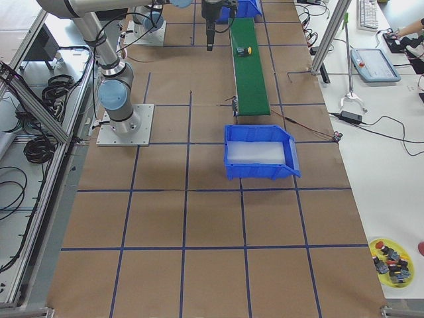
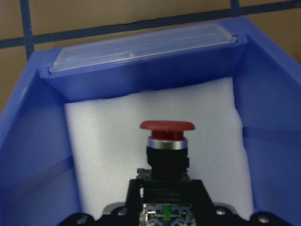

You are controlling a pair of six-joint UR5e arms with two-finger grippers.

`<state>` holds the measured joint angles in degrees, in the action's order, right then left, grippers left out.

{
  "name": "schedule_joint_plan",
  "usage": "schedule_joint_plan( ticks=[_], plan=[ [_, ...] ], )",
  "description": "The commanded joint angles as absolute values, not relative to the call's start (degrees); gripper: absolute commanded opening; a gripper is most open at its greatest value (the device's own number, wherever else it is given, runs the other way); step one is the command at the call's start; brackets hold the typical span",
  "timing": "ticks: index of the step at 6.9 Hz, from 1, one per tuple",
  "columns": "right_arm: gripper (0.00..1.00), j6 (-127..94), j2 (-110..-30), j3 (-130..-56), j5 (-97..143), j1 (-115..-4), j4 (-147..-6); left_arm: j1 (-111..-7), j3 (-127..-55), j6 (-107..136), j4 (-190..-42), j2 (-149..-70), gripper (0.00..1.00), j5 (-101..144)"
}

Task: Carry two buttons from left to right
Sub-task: 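Lower the left gripper and grasp the red button in the bin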

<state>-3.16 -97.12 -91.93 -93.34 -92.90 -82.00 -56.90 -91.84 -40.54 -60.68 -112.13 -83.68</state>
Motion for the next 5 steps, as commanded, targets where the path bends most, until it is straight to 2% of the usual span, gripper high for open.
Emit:
schedule_joint_plan(
  ticks=[1,3,5],
  plan=[
    [1.0,-3.16,-97.12,-91.93,-93.34,-92.9,-82.0,-56.95,-84.06,-39.56,-77.1,-107.94,0.0,-84.37],
    [1.0,-3.16,-97.12,-91.93,-93.34,-92.9,-82.09,-57.91,-84.28,-35.54,-79.54,-106.18,0.0,-84.38],
    [1.0,-3.16,-97.12,-91.93,-93.34,-92.9,-82.0,-66.48,-84.99,-24.59,-79.37,-104.68,0.0,-84.55]
  ],
)
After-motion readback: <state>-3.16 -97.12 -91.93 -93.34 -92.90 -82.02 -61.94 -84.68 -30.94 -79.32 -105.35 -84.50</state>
